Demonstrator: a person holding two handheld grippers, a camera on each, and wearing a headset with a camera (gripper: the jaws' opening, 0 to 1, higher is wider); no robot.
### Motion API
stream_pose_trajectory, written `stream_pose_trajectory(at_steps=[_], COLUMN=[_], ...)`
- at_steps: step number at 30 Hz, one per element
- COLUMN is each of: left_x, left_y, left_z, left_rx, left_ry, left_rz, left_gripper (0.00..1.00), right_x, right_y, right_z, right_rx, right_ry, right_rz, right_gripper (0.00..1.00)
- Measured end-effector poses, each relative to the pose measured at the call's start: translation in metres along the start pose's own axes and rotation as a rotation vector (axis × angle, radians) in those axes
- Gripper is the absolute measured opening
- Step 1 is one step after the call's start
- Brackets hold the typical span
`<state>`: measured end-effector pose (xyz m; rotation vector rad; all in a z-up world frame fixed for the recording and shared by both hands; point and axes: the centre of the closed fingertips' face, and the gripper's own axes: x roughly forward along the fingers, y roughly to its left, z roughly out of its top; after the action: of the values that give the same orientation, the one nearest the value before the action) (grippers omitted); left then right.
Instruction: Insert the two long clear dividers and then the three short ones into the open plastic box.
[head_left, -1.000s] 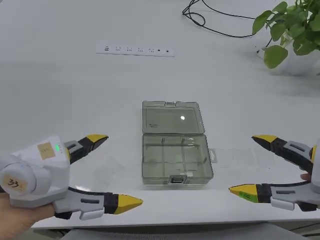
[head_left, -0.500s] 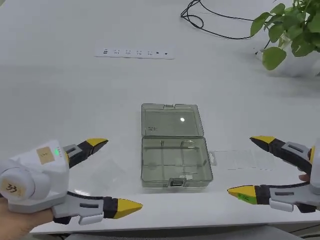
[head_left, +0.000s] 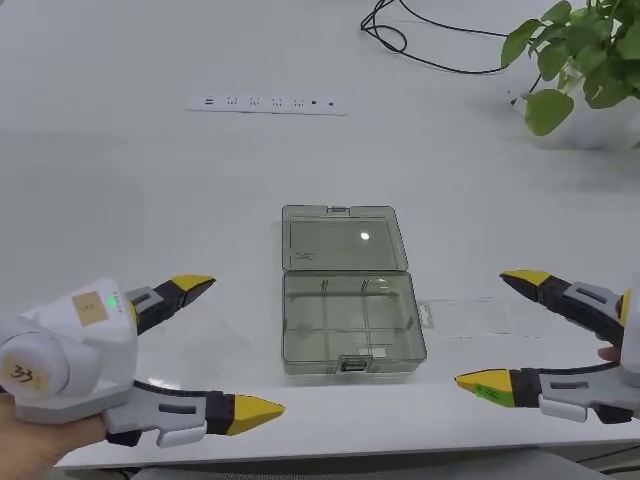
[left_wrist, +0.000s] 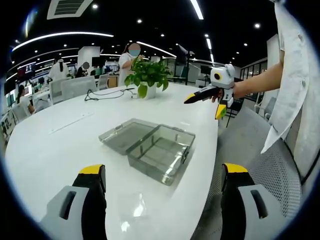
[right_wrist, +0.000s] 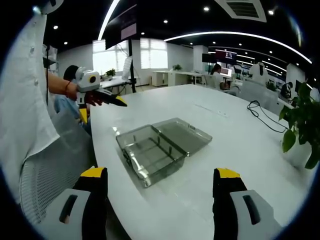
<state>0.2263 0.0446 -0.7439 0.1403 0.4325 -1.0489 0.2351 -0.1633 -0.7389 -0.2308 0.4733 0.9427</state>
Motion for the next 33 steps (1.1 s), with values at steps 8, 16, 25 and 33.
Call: stream_pose_trajectory(at_steps=[8, 16, 25, 33], left_x=[-0.001, -0.002, -0.012, -0.029], left_y=[0.003, 0.006, 0.023, 0.055], left_z=[-0.001, 0.000, -0.002, -0.014], left_rx=[-0.006, -0.006, -0.018, -0.034], left_ry=[0.008, 0.011, 0.021, 0.079], left_rz=[0.009, 0.012, 0.056, 0.132], left_gripper=[0.97, 0.97, 0.94, 0.89], right_x=[0.001, 0.003, 0.003, 0.005], right_y=[0.000, 0.000, -0.001, 0.000], right_z=[0.001, 0.001, 0.001, 0.001], right_rx=[0.005, 0.010, 0.015, 0.020], right_ry=[-0.003, -0.003, -0.005, -0.006], right_rz=[-0.001, -0.002, -0.006, -0.004], right_gripper=[0.88, 0.88, 0.87, 0.86])
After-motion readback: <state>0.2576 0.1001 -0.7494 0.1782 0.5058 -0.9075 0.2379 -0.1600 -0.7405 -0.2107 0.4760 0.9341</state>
